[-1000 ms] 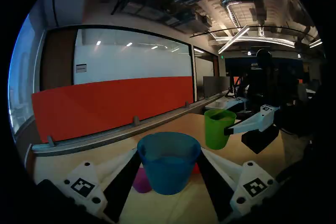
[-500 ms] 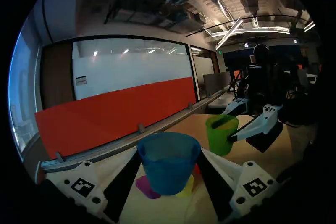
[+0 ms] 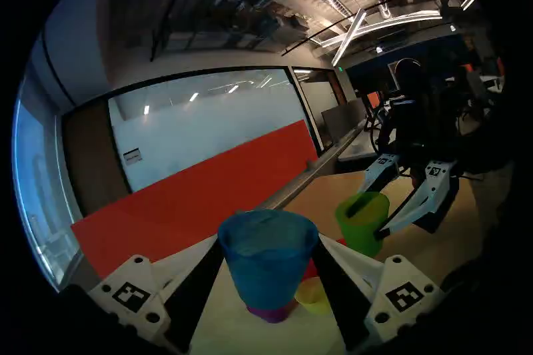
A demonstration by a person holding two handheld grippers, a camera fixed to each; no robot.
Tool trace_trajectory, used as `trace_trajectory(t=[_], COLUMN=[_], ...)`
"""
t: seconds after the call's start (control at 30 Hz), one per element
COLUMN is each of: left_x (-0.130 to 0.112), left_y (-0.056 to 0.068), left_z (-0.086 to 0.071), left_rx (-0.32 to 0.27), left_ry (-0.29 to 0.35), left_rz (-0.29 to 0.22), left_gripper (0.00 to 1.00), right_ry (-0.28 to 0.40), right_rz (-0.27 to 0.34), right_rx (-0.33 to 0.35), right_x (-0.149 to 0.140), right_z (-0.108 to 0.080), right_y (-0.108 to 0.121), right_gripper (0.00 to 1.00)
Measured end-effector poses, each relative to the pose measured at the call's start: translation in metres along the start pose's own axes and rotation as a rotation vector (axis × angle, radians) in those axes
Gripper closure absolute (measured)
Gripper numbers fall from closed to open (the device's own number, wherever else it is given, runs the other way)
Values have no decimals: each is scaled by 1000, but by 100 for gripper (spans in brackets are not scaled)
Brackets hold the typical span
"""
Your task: Pour water
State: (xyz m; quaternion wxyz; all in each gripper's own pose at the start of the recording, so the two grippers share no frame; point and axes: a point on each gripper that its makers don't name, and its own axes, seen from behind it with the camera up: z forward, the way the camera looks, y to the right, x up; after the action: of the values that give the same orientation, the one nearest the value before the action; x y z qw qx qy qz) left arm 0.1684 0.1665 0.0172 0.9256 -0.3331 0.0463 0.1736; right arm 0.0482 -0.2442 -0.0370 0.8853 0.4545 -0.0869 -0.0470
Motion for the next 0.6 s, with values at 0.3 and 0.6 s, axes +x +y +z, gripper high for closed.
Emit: trace_trajectory(t=[0.3,0.6], left_x=[15,30], left_y=[-3,-5], left_z=[6,10], left_rx=[3,8], left_ry=[0,12], left_rz=[90,167], left_gripper=[13,13], right_ry=[-3,-1], right_rz=[3,9], right_rx=[25,44], right_x=[-4,-6], right_z=[5,10], right_y=[-8,-14], right_gripper=[10,10])
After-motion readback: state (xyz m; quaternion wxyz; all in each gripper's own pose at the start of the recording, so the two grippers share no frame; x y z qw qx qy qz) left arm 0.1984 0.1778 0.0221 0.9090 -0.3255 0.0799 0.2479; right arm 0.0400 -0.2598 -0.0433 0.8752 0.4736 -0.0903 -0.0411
